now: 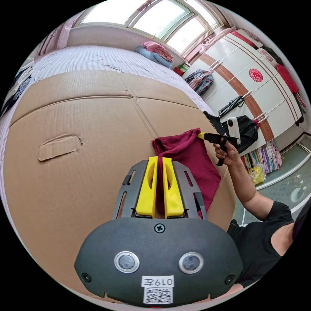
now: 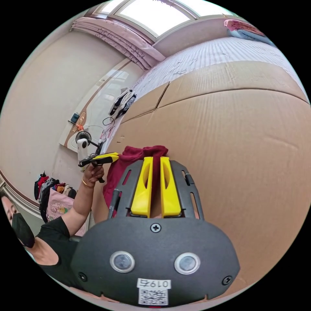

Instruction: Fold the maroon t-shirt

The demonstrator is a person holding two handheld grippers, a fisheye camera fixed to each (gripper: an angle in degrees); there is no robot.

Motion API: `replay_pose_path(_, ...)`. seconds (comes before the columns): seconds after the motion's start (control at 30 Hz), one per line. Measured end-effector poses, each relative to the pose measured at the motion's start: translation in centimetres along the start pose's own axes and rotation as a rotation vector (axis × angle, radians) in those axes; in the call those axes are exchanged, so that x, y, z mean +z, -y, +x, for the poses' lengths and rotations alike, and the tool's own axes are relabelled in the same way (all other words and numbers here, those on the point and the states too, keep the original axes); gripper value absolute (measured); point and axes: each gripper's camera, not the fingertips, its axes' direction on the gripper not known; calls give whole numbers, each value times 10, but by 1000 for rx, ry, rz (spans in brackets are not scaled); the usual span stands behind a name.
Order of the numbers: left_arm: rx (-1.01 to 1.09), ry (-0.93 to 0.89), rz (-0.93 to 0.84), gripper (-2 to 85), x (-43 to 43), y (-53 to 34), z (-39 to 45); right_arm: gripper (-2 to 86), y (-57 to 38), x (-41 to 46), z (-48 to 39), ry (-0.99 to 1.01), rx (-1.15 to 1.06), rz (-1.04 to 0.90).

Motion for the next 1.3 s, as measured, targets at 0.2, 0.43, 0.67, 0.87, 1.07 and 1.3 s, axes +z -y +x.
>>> replay_pose_path(0.2, -19, 14, 2, 23, 12, 16, 4, 48, 19, 25, 2, -11, -3, -1)
replay_pose_path(0.43, -107, -25, 91, 58, 1, -20, 13, 84, -29, 30, -5, -62, -61, 41)
replay_pose_path(0.67, 423, 278, 161, 78, -12, -120, 187, 80, -164, 70, -146, -400, -692, 63)
replay_pose_path(0.87, 867, 615, -13, 77, 64, -211, 323, 62, -269, 163, -198, -646, -1022, 8)
replay_pose_path(1.07, 952, 792, -113, 58, 120, -247, 363, 74, -317, 256, -204, -910, -1182, -147)
replay_pose_path(1.3, 1015, 868, -185, 20, 158, -278, 398, 49, -352, 327, -199, -1025, -1279, -251)
